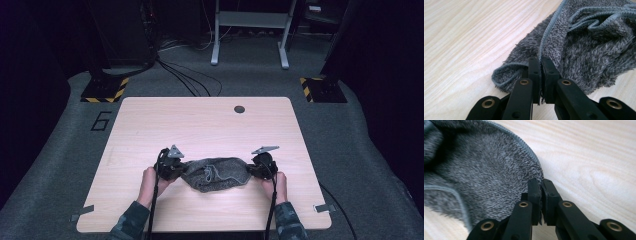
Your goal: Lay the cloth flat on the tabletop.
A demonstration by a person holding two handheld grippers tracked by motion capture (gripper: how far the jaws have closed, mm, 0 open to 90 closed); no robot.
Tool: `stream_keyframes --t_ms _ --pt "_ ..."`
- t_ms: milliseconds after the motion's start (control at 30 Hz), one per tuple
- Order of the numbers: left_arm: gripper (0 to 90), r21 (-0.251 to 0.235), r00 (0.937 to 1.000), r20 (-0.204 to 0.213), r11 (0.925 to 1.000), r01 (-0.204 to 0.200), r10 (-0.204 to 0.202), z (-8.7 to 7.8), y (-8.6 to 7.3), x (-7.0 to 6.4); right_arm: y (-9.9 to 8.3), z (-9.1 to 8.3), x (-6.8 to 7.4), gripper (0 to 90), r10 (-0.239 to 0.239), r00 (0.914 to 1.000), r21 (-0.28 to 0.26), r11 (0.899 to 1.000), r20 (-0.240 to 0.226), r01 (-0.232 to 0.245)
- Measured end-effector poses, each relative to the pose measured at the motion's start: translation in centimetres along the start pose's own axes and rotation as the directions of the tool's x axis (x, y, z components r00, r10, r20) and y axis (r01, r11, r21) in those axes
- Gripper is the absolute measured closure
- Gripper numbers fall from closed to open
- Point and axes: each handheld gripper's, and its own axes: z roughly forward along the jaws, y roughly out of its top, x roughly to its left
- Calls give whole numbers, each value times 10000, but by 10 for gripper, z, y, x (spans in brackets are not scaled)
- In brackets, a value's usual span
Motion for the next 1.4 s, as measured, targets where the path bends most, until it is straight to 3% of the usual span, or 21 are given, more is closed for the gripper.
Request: stream_keyframes --t_ms 200,400,633,867,900,933,967,1000,1067,1100,1133,1167,1200,1233,1267,1300,1333,1400 --pt "873 -199 9999 -89 9998 99 -101 -13 -5 1 10 -31 9 865 -495 9987 -896 9947 71 500" --pt "875 -274 9998 -105 9995 165 -168 -23 -12 -1 12 -51 19 865 -715 9974 -1098 9914 11 712" --pt "876 -157 9995 29 9994 301 -300 -26 -23 -4 3 -57 29 865 -933 9954 -950 9913 -231 908" --pt "881 -167 9988 -102 9987 479 -481 -19 -11 17 17 -48 20 870 -990 9950 -867 9914 -123 976" --pt "881 -116 9990 -253 9993 360 -363 -17 -2 25 23 -45 16 872 -1099 9939 -851 9904 -35 1092" --pt "883 -38 9980 -574 9997 250 -252 -15 14 40 45 -36 5 874 -1042 9945 -728 9918 131 1049" --pt "884 -58 9971 -709 9996 260 -264 -14 26 48 54 -33 2 876 -1103 9935 -650 9916 285 1119" --pt "884 -122 9943 -1047 9997 196 -208 -15 41 57 68 -31 -4 876 -1095 9928 -525 9923 480 1120" --pt "884 -270 9874 -1579 9996 -86 42 -24 73 74 100 -31 -16 876 -1398 9866 -763 9863 847 1463" --pt "884 -536 9785 -2047 9980 -348 231 -36 93 81 117 -36 -20 876 -1406 9839 -942 9840 1100 1511" --pt "884 -536 9785 -2047 9980 -348 231 -36 93 81 117 -36 -20 876 -1406 9839 -942 9840 1100 1511" --pt "884 -903 9681 -2473 9938 -647 406 -58 119 87 148 -55 -23 876 -1563 9778 -1539 9720 1397 1774" --pt "884 -903 9681 -2473 9938 -647 406 -58 119 87 148 -55 -23 876 -1563 9778 -1539 9720 1397 1774" --pt "884 -1196 9536 -2944 9876 -1018 626 -74 133 87 160 -68 -21 875 -1670 9722 -1790 9642 1642 1959" --pt "884 -1470 9447 -3195 9810 -1266 741 -86 141 84 172 -85 -17 876 -1804 9663 -2212 9502 1837 2194" --pt "884 -1648 9392 -3322 9752 -1480 864 -97 146 81 179 -98 -14 875 -2094 9551 -2462 9340 2097 2589" --pt "884 -1713 9279 -3575 9692 -1768 1061 -105 149 76 183 -109 -10 874 -2165 9506 -2672 9242 2226 2730" --pt "884 -1819 9139 -3812 9580 -2219 1394 -114 144 63 181 -125 -4 873 -2349 9447 -2970 9073 2288 2975"
